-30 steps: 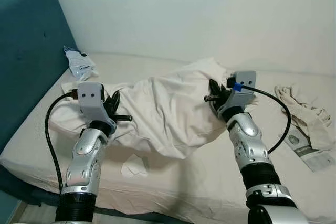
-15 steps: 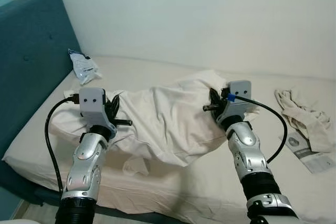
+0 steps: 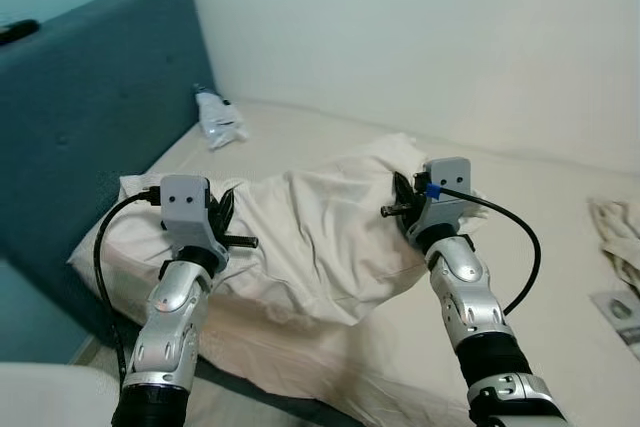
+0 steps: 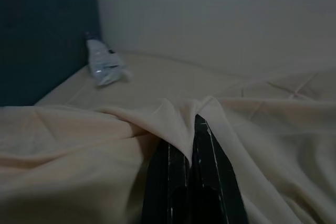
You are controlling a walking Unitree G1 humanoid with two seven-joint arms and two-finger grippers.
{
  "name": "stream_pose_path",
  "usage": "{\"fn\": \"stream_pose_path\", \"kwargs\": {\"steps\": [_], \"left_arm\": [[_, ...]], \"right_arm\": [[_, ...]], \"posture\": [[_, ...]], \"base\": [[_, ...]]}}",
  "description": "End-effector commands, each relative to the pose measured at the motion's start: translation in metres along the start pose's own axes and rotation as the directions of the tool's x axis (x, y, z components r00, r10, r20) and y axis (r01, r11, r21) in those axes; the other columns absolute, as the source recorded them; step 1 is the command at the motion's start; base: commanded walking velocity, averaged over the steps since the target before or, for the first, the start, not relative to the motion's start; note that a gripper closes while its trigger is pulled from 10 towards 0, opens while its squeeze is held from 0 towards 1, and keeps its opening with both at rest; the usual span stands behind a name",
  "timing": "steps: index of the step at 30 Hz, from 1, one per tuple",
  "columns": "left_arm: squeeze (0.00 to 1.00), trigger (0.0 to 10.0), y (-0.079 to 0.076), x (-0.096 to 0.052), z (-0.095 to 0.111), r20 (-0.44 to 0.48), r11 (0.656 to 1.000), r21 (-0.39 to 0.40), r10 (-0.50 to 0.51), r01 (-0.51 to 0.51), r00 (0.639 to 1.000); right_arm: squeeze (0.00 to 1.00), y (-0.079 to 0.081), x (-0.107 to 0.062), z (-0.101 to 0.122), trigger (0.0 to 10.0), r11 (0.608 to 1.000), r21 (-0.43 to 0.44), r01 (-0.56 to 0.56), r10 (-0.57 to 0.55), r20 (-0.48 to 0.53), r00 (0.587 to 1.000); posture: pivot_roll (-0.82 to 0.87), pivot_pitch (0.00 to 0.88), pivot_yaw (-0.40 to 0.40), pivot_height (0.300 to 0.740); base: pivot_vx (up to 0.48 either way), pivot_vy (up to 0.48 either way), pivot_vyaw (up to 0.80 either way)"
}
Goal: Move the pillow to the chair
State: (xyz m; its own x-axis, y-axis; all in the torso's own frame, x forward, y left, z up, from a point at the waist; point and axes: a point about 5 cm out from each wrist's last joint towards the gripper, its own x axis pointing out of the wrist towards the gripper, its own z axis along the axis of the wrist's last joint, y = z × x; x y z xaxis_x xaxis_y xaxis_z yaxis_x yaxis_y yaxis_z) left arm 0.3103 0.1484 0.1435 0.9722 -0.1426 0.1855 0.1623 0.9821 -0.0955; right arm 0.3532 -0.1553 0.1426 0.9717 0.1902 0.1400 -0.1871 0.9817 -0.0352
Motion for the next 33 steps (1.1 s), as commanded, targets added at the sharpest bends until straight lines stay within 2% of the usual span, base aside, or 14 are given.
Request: {"fn": "stream_pose_path", "kwargs": {"steps": [1,24,33], "left_arm": [[0.00,10.0,-0.0088,0.0019,0.0096,0.049,0.999,0.020,-0.043,0.042,0.998],[0.00,10.0,-0.0146,0.0031,0.0119,0.041,0.997,0.029,-0.075,0.074,0.996],[0.00,10.0,-0.0095,0.0035,0.0173,0.052,0.998,0.036,-0.061,0.059,0.997]], "right_arm": [[0.00,0.0128,0.0038,0.0081,10.0,0.999,-0.003,-0.052,0.052,0.053,0.997],[0.00,0.0101,0.0011,0.0078,10.0,0.999,0.014,-0.037,0.036,0.060,0.998],[0.00,0.0123,0.0028,0.0072,10.0,0.999,0.024,-0.046,0.045,0.058,0.997]], "posture": [[0.03,0.058,-0.005,0.740],[0.04,0.063,0.008,0.740],[0.05,0.064,0.011,0.740]], "base": [[0.000,0.000,0.80],[0.000,0.000,0.80],[0.000,0.000,0.80]]}}
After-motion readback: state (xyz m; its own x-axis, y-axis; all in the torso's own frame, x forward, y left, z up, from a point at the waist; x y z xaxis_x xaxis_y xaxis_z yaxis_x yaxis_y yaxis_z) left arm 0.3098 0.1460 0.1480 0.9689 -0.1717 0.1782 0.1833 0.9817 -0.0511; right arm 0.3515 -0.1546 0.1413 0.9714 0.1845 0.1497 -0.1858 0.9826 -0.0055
